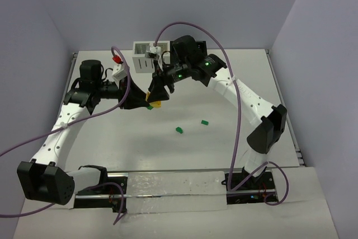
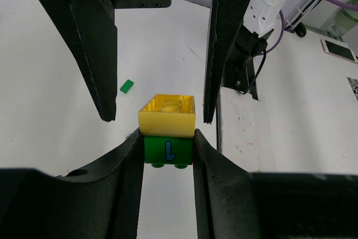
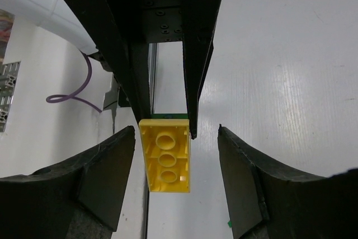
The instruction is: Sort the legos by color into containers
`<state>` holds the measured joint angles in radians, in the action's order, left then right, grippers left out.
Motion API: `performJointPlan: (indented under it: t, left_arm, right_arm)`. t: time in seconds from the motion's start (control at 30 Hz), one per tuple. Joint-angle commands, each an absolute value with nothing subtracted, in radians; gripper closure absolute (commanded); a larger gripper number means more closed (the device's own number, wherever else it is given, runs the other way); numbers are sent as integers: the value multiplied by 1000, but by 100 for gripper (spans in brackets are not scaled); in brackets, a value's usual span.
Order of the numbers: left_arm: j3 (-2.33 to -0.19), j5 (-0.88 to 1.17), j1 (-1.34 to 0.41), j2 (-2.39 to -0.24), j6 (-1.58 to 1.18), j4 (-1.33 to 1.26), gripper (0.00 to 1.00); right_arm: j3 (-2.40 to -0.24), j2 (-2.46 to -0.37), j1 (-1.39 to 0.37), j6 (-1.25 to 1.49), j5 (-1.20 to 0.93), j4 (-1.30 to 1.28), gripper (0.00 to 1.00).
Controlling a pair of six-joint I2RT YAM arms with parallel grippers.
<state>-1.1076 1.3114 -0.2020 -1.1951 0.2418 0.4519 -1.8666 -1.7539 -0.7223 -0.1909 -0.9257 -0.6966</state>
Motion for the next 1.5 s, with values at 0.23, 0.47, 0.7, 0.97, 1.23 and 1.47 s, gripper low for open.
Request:
performJointPlan:
  t: [0.23, 0.47, 0.7, 0.97, 1.23, 1.47]
  left_arm:
    - [-1140, 1313, -207, -1207, 221, 399, 100]
    - [-1132, 1302, -207, -1204, 225, 407, 100]
    - [-1124, 1277, -198, -1211, 369, 569, 100]
    - [-1124, 1266, -121, -1226, 528, 737, 100]
    - [-1099, 1195, -67, -1208, 336, 549, 100]
    - [-1007, 955, -53, -1152, 114, 244, 100]
  right_arm:
    - [-1930, -1787, -730, -221, -931, -729, 32]
    - [-1931, -1780, -727, -267, -914, -762, 93]
    - [-1995, -1784, -622, -249, -937, -774, 100]
    - [-2067, -1839, -474, -127, -878, -590, 100]
    - [-2083, -2029, -455, 104, -521, -92, 100]
    - [-2255, -2288, -493, 161, -205, 106, 100]
